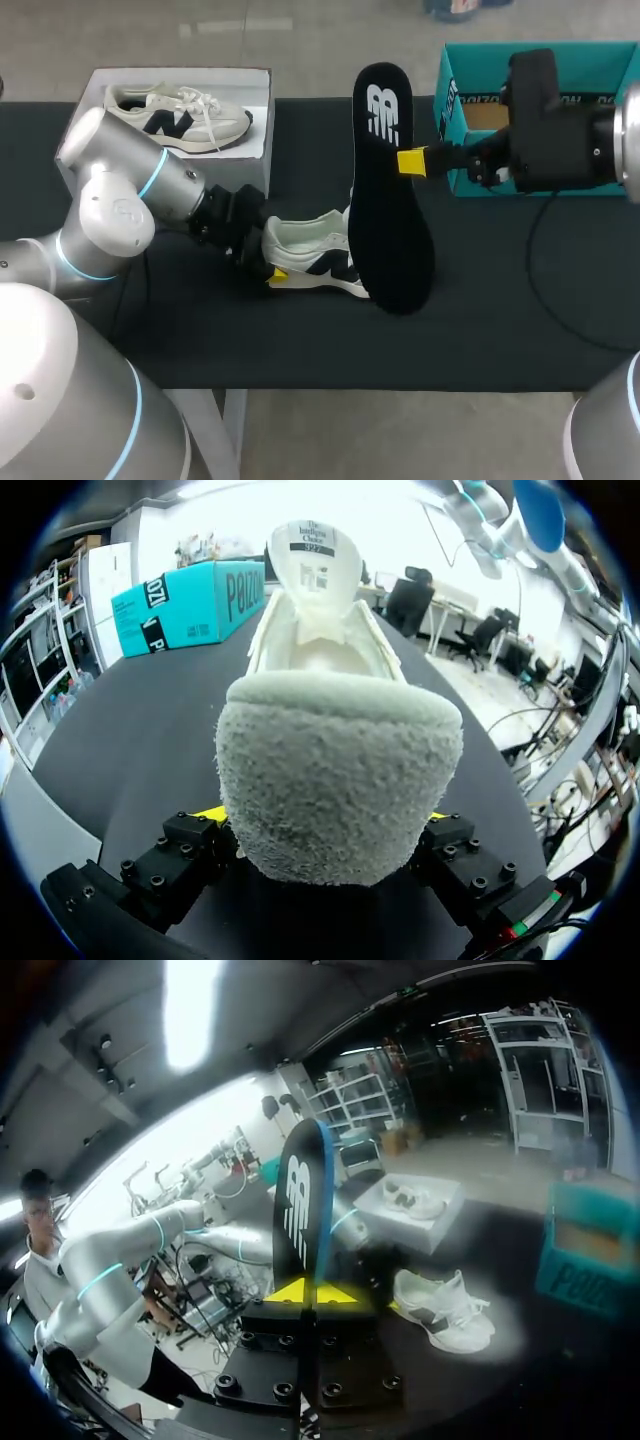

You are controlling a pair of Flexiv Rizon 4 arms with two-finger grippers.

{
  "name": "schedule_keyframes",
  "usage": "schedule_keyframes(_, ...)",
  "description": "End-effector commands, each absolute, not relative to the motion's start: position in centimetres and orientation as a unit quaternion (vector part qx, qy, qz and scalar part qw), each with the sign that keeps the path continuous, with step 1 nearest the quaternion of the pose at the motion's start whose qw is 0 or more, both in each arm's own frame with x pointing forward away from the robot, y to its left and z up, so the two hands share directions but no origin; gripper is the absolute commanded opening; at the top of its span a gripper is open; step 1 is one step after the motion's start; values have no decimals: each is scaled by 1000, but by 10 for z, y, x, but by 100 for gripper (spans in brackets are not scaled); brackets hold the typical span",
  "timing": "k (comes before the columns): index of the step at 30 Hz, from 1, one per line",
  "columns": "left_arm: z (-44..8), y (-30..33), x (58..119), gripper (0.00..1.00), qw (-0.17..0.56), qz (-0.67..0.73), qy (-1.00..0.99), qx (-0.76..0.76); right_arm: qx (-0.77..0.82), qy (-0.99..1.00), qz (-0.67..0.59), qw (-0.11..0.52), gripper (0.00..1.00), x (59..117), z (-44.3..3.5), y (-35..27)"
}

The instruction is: Take the shoe out of the shoebox, open the shoe tongue, remove and reinsert the insole, then place the shoe into the shoebox

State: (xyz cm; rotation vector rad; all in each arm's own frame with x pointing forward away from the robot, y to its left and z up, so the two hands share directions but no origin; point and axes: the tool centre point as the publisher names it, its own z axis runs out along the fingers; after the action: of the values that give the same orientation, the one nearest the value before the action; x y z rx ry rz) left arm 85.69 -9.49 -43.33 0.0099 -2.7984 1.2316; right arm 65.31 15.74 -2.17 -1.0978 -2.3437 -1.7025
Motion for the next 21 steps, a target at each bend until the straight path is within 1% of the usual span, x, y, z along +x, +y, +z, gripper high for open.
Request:
schedule_keyframes(1, -436, -95, 857, 0, 42, 402, -914, 3, -355, -756, -549, 22, 0, 654, -23, 160)
schedule_keyframes(7, -436, -95, 857, 0, 42, 402, -914, 3, -355, -756, -549, 22, 0, 654, -23, 160)
schedule_keyframes(8, -436, -95, 857, 2, 42, 402, -914, 3, -355, -756, -549, 22, 0, 654, -23, 160)
schedule_keyframes(9, -436, -95, 857, 7, 42, 402, -914, 3, -355, -756, -549, 22, 0, 654, -23, 160)
schedule_keyframes(10, -436, -95, 857, 18, 42, 402, -914, 3, -355, -756, -549, 22, 0, 654, -23, 160)
schedule_keyframes(11, -436, -95, 857, 45, 42, 402, -914, 3, -355, -756, -549, 22, 0, 654, -23, 160)
schedule_keyframes(12, -433, -97, 857, 81, 45, 397, -917, -1, -355, -756, -549, 22, 0, 654, -23, 160)
schedule_keyframes(13, -431, -98, 857, 100, 47, 387, -921, 1, -355, -756, -549, 22, 0, 654, -23, 160)
schedule_keyframes(21, -412, -100, 856, 100, 28, 312, -950, 20, -355, -756, -549, 22, 0, 654, -23, 160)
